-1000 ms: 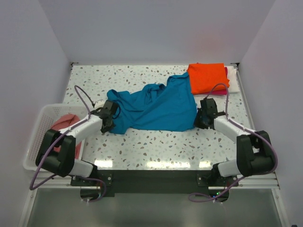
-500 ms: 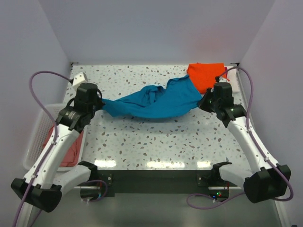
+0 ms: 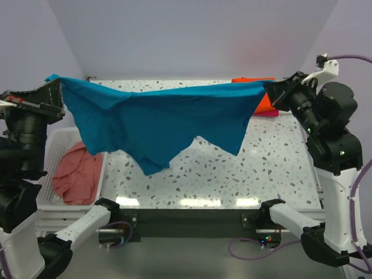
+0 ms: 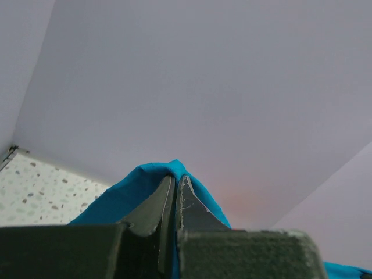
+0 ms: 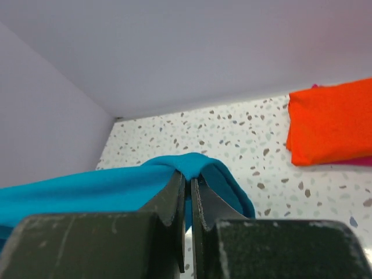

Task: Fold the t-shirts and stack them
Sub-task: Flatten the tshirt out

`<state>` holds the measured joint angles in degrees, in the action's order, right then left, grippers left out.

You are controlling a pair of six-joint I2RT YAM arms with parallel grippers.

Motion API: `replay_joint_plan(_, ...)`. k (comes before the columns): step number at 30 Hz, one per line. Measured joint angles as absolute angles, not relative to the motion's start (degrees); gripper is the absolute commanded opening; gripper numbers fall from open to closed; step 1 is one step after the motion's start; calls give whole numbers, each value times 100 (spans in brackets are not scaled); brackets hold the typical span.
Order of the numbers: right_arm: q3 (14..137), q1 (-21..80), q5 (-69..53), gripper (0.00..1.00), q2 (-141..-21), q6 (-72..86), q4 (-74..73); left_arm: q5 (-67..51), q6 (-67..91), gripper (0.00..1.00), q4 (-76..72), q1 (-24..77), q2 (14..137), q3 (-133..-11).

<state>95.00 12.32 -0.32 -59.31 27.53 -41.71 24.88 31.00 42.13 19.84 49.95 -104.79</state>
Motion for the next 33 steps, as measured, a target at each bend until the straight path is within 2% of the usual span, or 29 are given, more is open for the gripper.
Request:
replay_joint_plan(6, 9970, 1229, -360, 0, -6106, 2637, -4034, 2458, 2974, 0, 3763, 1984, 5120, -10722)
replay_joint_plan(11, 9850, 1229, -705, 0, -6842, 2534, -3599, 2471, 2928, 0, 3035, 1984, 5522, -9758)
replay_joint_plan(15, 9861, 1229, -1044, 0, -8003, 2471, -3124, 2475, 2768, 0, 2440, 1973, 6396, -9242)
replay_joint_plan(18, 10451, 1232, -1256, 0, -9424, 2475, -2880, 2401, 2543, 0, 1907, 1894, 7487, -9378)
replay_joint_plan(21, 11203, 1229, -1326, 0, -10309, 2484, -2899, 1977, 2423, 0, 1769, 1592, 8764, -10167)
replay_joint_plan(26, 13242, 1210, -1413, 0, -11644, 2602, -2864, 1304, 2305, 0, 1811, 1096, 10637, -12857)
replay_joint_plan(29, 13694, 1160, -1428, 0, -11681, 2705, -2705, 1009, 2265, 0, 1640, 921, 10792, -13524)
replay_joint_plan(33, 13570, 1044, -1446, 0, -11397, 2812, -2270, 760, 2187, 0, 1186, 779, 10186, -13240)
